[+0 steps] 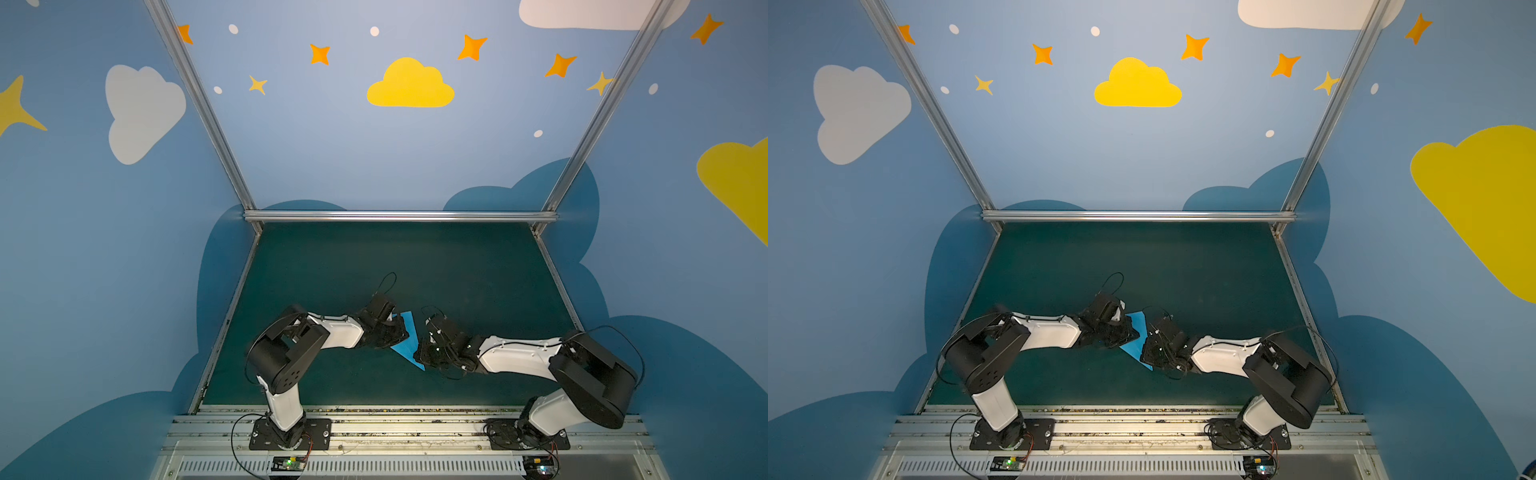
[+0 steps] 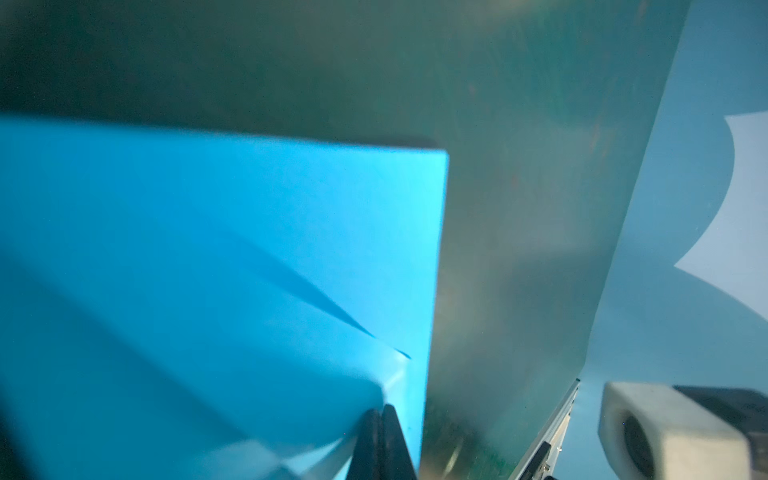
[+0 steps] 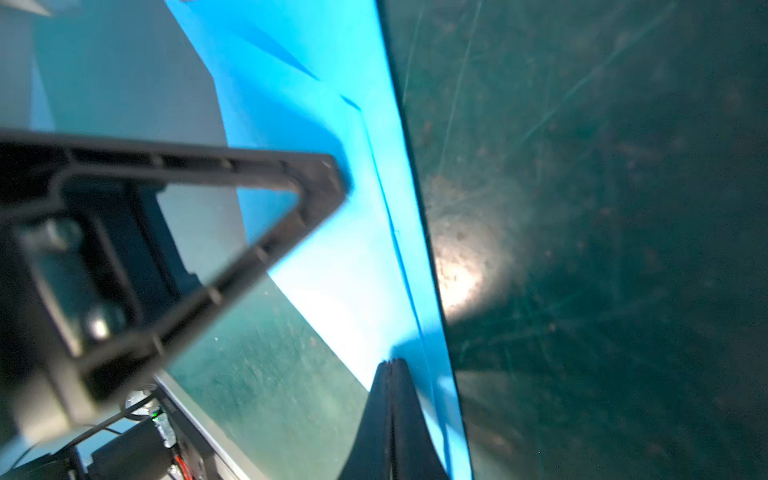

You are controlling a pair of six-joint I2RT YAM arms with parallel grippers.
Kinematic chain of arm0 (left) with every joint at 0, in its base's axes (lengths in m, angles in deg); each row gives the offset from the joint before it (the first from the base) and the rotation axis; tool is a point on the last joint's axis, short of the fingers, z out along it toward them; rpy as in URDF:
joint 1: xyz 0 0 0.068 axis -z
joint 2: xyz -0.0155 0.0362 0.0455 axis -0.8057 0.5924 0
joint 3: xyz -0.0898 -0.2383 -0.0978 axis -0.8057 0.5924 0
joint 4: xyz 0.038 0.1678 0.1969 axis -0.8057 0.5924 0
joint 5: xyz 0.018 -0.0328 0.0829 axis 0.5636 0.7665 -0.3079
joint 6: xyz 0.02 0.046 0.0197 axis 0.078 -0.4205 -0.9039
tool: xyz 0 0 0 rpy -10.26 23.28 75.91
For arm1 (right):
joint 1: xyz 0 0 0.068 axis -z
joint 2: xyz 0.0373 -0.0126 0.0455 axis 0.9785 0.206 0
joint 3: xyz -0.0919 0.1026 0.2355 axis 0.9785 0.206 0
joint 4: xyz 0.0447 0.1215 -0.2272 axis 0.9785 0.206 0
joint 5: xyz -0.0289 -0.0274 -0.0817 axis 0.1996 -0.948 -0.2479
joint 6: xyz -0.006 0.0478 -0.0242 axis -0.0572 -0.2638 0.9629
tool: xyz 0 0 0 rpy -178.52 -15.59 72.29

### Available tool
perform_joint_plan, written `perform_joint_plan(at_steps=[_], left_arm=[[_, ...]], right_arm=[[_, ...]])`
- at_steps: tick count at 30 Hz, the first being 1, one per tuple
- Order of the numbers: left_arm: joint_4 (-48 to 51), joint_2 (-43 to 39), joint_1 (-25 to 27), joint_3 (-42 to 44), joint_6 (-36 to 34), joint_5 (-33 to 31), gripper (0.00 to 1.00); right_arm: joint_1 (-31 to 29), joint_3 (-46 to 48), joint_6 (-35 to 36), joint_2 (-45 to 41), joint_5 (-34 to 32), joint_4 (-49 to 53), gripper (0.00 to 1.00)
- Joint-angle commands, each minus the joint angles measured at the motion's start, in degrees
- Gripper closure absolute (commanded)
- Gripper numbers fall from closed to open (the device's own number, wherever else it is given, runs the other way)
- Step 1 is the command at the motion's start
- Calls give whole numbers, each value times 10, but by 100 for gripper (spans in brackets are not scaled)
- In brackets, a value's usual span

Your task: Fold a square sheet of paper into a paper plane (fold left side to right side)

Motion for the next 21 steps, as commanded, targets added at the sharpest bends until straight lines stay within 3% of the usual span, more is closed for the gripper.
perform_joint_plan(at_steps=[1,14,21], left_arm=[[112,16,-51,24,-42,-39,96],[186,12,-191,-27,-129,-37,96],[209,-74,-184,-37,-140,-4,96]], right_arm=[[0,33,-14,18,-17,36,100],[-2,45,-21,21,-15,25,100],[-3,40,-20,17,-4,22,100]])
